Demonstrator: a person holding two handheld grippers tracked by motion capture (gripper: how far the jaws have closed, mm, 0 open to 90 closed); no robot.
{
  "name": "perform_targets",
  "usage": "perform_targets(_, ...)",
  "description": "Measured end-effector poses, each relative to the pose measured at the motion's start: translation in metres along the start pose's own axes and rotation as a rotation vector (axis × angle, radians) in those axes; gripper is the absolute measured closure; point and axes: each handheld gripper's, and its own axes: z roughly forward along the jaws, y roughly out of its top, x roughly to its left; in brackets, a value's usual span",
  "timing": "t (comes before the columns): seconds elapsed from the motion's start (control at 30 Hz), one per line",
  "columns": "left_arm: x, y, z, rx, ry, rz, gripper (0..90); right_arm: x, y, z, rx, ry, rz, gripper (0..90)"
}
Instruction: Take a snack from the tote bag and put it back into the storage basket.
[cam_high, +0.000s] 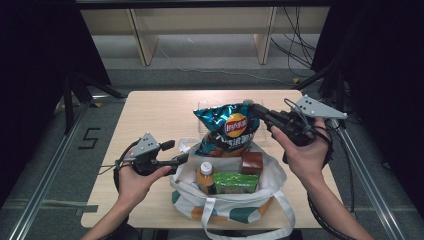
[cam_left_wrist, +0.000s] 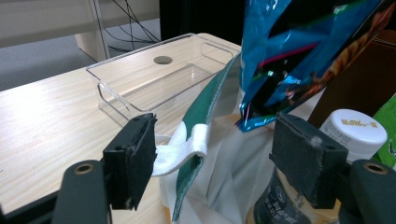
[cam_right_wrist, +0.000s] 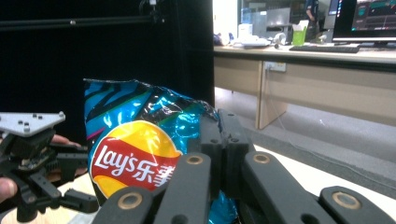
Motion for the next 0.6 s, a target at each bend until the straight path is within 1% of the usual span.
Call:
perform_targets(0.1,0.0,-0.001,0.0,0.006,0.0,-0.005,29.9,0.001,0.003,-0.001,-0.009,-0.006,0.009,90.0)
perform_targets(0.13,0.0,-0.001,0.0,0.006,0.001,-0.005,29.9,0.0,0.004,-0.001,-0.018,-0.006,-0.001,90.0)
perform_targets(0.17,0.0,-0.001,0.0,0.006,0.001,-0.003,29.9,0.002,0.005,-0.002,-0.018,-0.008,0.01,90.0)
perform_targets(0.2,0.0,-0.001,0.0,0.006,0.0,-0.002,30.0,0.002,0.006,-0.002,-0.022,-0.003,0.0,90.0)
perform_targets(0.23,0.0,-0.001,0.0,0.006,-0.001,-0.002,30.0,0.003,0.007,-0.003,-0.02,-0.008,0.007,90.0)
perform_targets(0.27,0.0,-0.001,0.0,0.005,-0.001,-0.001,30.0,0.003,0.009,-0.003,-0.034,-0.011,0.01,90.0)
perform_targets(0.3,0.0,-0.001,0.0,0.006,-0.002,-0.001,29.9,0.002,0.011,-0.004,-0.04,-0.013,-0.003,90.0)
perform_targets(0.37,0.0,-0.001,0.001,0.007,-0.002,-0.001,30.0,0.0,0.015,-0.005,-0.055,-0.02,-0.011,90.0)
perform_targets(0.4,0.0,-0.001,0.001,0.007,-0.002,-0.001,29.9,0.001,0.017,-0.006,-0.055,-0.02,0.002,90.0)
perform_targets(0.43,0.0,-0.001,0.002,0.001,-0.009,-0.003,30.0,-0.001,0.019,-0.006,-0.057,-0.024,-0.011,90.0)
perform_targets(0.47,0.0,-0.001,0.001,0.007,-0.003,-0.003,29.9,-0.002,0.021,-0.007,-0.071,-0.028,-0.016,90.0)
perform_targets(0.5,0.0,-0.002,0.001,0.007,-0.003,-0.004,30.0,-0.002,0.022,-0.007,-0.069,-0.033,0.006,90.0)
perform_targets(0.53,0.0,-0.002,0.001,0.007,-0.004,0.004,29.9,-0.003,0.024,-0.008,-0.077,-0.042,0.002,90.0)
perform_targets(0.57,0.0,-0.002,0.002,0.008,-0.004,0.002,30.0,-0.004,0.025,-0.008,-0.076,-0.044,-0.008,90.0)
perform_targets(0.6,0.0,-0.002,0.002,0.008,-0.005,0.003,30.0,-0.004,0.027,-0.009,-0.082,-0.045,-0.007,90.0)
